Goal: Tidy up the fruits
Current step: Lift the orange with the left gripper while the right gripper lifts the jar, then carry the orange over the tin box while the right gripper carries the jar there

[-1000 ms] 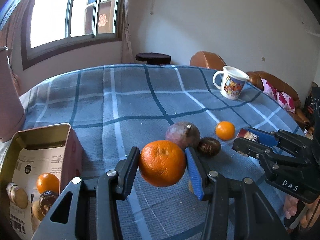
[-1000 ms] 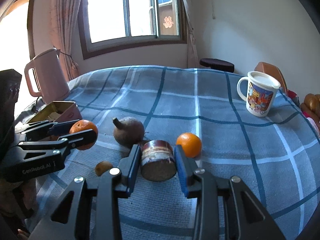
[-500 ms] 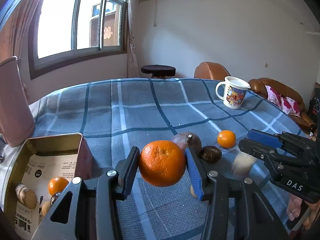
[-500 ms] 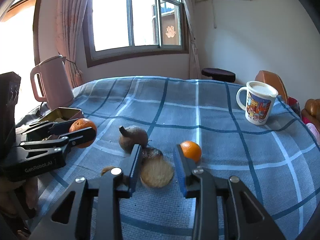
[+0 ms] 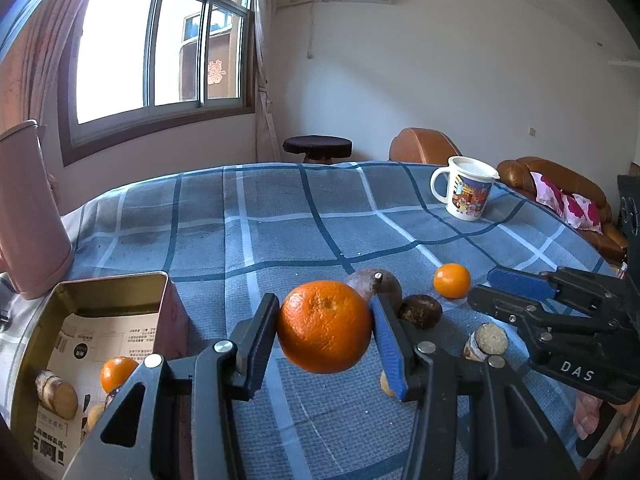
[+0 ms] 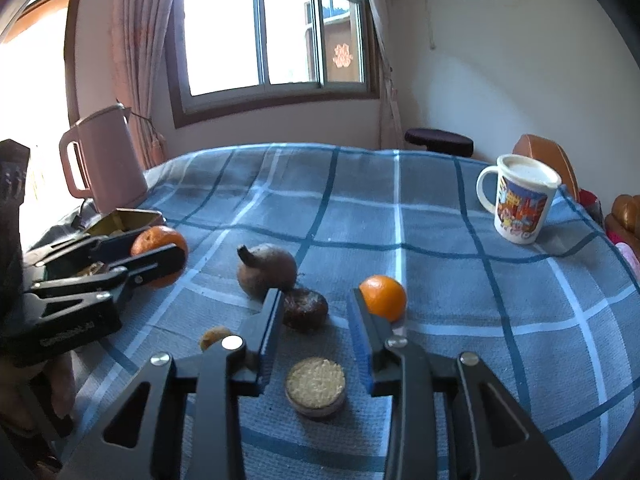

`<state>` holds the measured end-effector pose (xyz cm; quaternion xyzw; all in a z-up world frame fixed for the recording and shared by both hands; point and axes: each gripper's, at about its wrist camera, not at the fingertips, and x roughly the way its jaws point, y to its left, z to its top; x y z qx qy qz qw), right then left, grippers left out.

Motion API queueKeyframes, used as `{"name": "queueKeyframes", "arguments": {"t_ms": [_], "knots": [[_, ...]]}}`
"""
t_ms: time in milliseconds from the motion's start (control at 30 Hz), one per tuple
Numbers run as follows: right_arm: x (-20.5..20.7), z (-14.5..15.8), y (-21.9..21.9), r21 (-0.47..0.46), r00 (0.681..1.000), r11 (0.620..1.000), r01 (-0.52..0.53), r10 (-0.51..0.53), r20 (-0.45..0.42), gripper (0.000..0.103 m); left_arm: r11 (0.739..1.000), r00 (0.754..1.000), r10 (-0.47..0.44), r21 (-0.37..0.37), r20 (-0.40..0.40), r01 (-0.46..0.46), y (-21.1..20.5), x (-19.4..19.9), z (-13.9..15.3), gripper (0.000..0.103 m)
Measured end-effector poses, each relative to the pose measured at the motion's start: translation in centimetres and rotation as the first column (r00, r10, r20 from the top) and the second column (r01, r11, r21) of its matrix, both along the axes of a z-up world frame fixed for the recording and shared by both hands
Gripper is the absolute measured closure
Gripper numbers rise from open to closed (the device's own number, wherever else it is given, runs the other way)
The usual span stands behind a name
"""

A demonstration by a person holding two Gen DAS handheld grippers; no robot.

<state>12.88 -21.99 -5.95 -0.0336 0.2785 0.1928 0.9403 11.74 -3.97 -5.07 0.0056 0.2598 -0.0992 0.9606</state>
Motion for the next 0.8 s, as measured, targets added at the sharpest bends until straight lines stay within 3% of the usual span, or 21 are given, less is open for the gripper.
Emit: {"name": "queueKeyframes", "arguments": {"t_ms": [133,400,500,533,700,800], "knots": [[-1.0,-0.2,0.4,-0.066,1.0,0.998,-0.004,0.004,-0.002,0.048,1.0,1.0,0.002,-0.009,0.002,-0.002,0.2,0.0,0.0,0.054],[-0.5,-1.7,1.0,-0.13,0.994,0.991,-0.028,0.014,-0.104,0.048,1.0,1.0,0.001,-0.008,-0.001,-0.001,0.3,-0.1,0.1,0.054],[-0.1,-2.4,1.4,-0.155,0.99,0.987,-0.04,0.018,-0.142,0.056,1.0,1.0,0.0,-0.01,0.0,0.0,0.3,-0.1,0.1,0.054],[0.0,-2.5,1.5,-0.16,0.988,0.986,-0.041,0.016,-0.151,0.065,1.0,1.0,0.0,-0.01,0.0,0.0,0.3,-0.1,0.1,0.054],[0.1,-2.6,1.5,-0.175,0.989,0.984,-0.039,0.013,-0.149,0.066,1.0,1.0,0.001,-0.01,0.001,-0.001,0.3,-0.1,0.1,0.054],[-0.6,-1.7,1.3,-0.161,0.996,0.987,-0.015,0.001,-0.084,0.066,1.0,1.0,-0.002,-0.008,0.002,0.002,0.2,-0.1,0.1,0.054]]}}
